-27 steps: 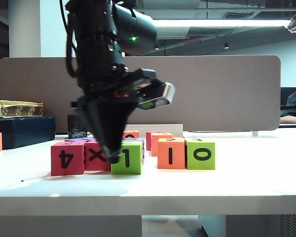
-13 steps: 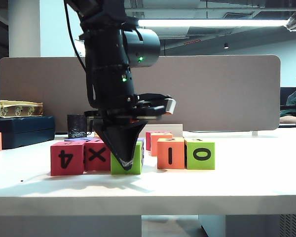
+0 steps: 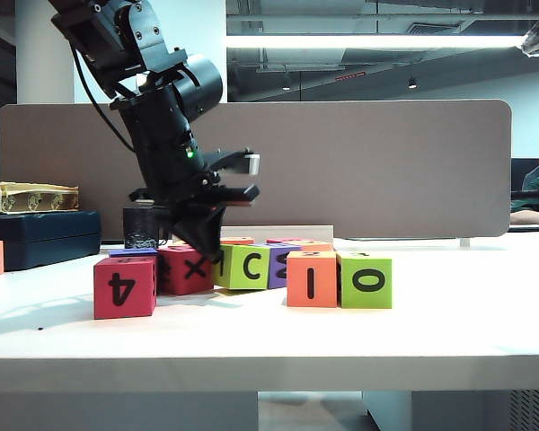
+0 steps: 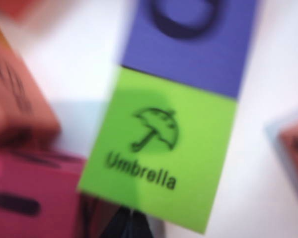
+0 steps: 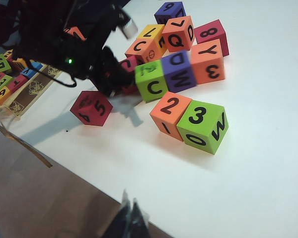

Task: Select the appropriate blocks from the scattered letter blocks on the table and arrange them in a row to spell out "23".

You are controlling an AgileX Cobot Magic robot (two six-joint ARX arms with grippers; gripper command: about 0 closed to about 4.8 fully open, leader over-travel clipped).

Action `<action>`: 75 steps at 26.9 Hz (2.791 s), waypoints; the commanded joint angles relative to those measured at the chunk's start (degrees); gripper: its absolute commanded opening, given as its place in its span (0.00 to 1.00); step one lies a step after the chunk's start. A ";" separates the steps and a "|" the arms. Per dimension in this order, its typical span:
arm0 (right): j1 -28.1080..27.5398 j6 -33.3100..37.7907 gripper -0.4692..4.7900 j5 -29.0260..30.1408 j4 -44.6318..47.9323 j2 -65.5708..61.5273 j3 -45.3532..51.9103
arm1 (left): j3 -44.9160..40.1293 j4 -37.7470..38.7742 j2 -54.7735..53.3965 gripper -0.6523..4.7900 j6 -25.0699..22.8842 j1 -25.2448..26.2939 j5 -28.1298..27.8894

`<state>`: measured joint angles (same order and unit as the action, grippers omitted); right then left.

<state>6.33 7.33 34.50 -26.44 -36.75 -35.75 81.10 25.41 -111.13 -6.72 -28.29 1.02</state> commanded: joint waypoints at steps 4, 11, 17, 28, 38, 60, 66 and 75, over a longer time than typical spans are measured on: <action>0.02 -0.26 0.09 0.20 0.59 0.15 -0.22 | 0.48 2.95 1.51 0.11 -0.39 0.50 -0.20; 0.02 -0.28 0.09 0.17 0.61 0.11 -0.22 | 0.44 24.72 13.14 0.11 -0.72 0.46 1.31; 0.02 -0.28 0.09 0.17 0.59 0.11 -0.22 | -3.52 32.96 10.95 0.11 -0.74 0.46 4.15; 0.02 -0.26 0.09 0.17 0.57 0.11 -0.22 | -4.85 14.38 2.91 0.11 -5.07 1.05 -6.40; 0.02 -0.26 0.09 0.17 0.59 0.09 -0.22 | -3.89 3.56 -1.62 0.11 -6.58 2.67 -6.36; 1.51 -0.26 0.09 0.17 0.55 0.15 -0.22 | 20.57 41.20 -1.77 0.11 -6.49 4.81 -7.17; 1.38 -0.26 0.09 0.20 0.52 0.15 -0.22 | 19.61 42.01 -4.57 0.11 -6.36 5.66 -7.26; 1.38 -0.26 0.09 0.15 0.57 0.15 -0.22 | 19.50 25.03 -9.53 0.11 -7.04 5.88 -6.47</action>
<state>7.73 7.22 34.50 -26.52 -36.73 -35.75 100.51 54.94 -121.01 -13.47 -22.41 -6.17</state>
